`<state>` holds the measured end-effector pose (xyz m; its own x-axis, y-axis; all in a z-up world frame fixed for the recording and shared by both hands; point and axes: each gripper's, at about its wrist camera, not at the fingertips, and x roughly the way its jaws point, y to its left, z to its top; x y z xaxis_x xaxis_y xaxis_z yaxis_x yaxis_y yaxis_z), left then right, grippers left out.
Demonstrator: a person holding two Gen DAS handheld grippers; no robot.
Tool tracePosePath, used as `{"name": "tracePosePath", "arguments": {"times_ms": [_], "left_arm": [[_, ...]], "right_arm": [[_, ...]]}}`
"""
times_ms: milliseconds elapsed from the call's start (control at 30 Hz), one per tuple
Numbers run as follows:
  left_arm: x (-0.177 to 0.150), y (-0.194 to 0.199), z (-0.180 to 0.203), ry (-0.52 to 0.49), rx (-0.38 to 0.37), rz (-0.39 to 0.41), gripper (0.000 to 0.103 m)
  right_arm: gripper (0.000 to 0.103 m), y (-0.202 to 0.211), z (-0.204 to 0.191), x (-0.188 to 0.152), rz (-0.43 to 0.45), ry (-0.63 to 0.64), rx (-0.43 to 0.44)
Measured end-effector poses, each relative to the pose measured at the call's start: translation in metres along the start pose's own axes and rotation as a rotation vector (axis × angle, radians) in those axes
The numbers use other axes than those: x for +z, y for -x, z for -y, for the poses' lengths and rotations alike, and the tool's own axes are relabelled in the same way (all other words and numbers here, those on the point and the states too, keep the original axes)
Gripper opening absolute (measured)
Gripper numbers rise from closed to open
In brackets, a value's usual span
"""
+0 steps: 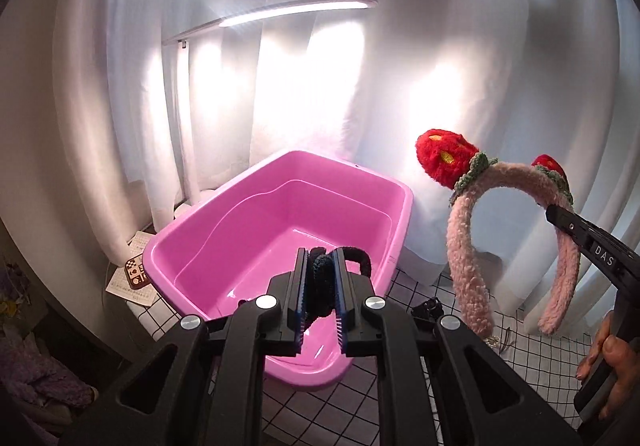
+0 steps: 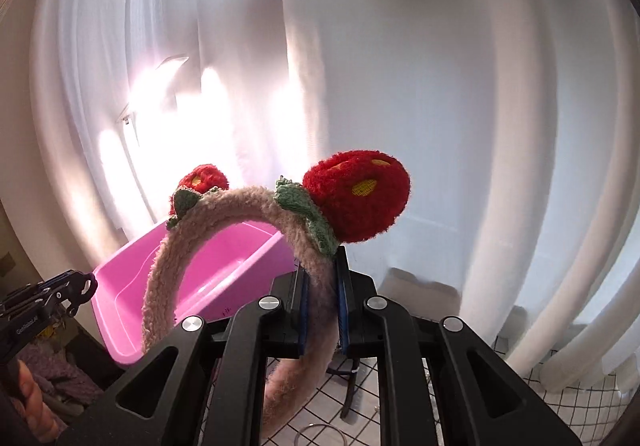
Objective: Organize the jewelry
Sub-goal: 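Lift and carry the headband and hair tie over the pink tub with both tools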
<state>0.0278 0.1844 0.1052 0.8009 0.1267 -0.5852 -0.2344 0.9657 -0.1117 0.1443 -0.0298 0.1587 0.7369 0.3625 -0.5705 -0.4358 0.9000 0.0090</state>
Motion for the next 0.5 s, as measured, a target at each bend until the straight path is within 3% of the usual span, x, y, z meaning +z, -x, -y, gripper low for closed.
{"name": "tracePosePath", "arguments": {"times_ms": [233, 500], "left_arm": [[0.030, -0.057, -0.050, 0.009, 0.008, -0.064, 0.012], [0.032, -0.122, -0.078, 0.048, 0.000, -0.211, 0.012]], "right_arm": [[0.011, -0.089, -0.073, 0.028, -0.093, 0.067, 0.037], [0.011, -0.177, -0.125, 0.028, -0.278, 0.167, 0.065]]}}
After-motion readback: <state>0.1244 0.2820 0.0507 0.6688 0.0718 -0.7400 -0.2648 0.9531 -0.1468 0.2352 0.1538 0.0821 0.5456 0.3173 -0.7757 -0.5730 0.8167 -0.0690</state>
